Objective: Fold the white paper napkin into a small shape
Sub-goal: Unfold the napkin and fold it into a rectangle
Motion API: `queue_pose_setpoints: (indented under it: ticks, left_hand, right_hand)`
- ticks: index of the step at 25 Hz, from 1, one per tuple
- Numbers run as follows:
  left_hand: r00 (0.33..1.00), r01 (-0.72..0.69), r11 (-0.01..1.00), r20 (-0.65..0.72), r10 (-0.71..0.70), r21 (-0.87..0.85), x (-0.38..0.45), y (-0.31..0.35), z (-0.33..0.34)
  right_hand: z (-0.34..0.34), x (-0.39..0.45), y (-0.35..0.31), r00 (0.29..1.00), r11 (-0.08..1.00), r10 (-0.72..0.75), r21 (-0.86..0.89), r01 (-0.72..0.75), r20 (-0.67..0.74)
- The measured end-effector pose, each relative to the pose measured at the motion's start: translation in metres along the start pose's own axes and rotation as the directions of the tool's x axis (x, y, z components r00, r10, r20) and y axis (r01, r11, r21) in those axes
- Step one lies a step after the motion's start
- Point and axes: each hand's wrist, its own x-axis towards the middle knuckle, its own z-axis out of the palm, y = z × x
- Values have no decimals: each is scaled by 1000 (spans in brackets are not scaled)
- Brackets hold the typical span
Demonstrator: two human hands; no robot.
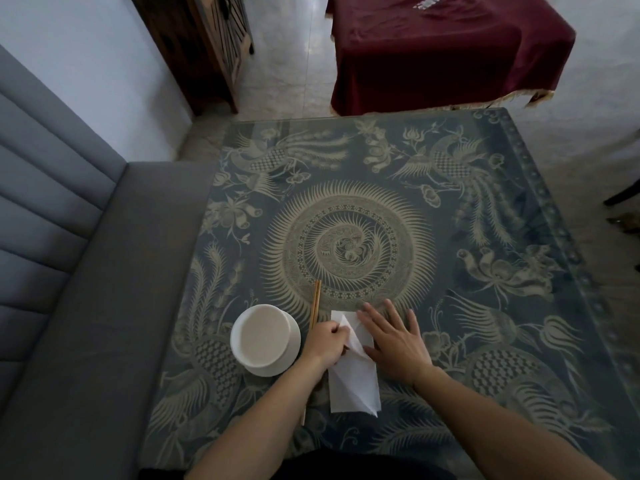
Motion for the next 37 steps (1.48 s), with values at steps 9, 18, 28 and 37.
queue_pose_setpoints:
  ticks: [9,18,28,37]
  left_hand:
    - [988,-114,957,129,81,267,13,18,2]
    - [965,-232,569,112,238,789,37,42,7]
    - [688,-593,331,247,683,734,-7,-6,47]
    - [822,-455,296,268,502,840,-14,-51,64]
  right_hand:
    - [-2,-30,78,980,978,194,-87,-189,51]
    - [-21,-56,99,942,942,327,-102,-319,77]
    - [9,-64,48,988,1000,1,-30,-5,-152]
    - [34,-71,34,981,998,67,18,-65,-182]
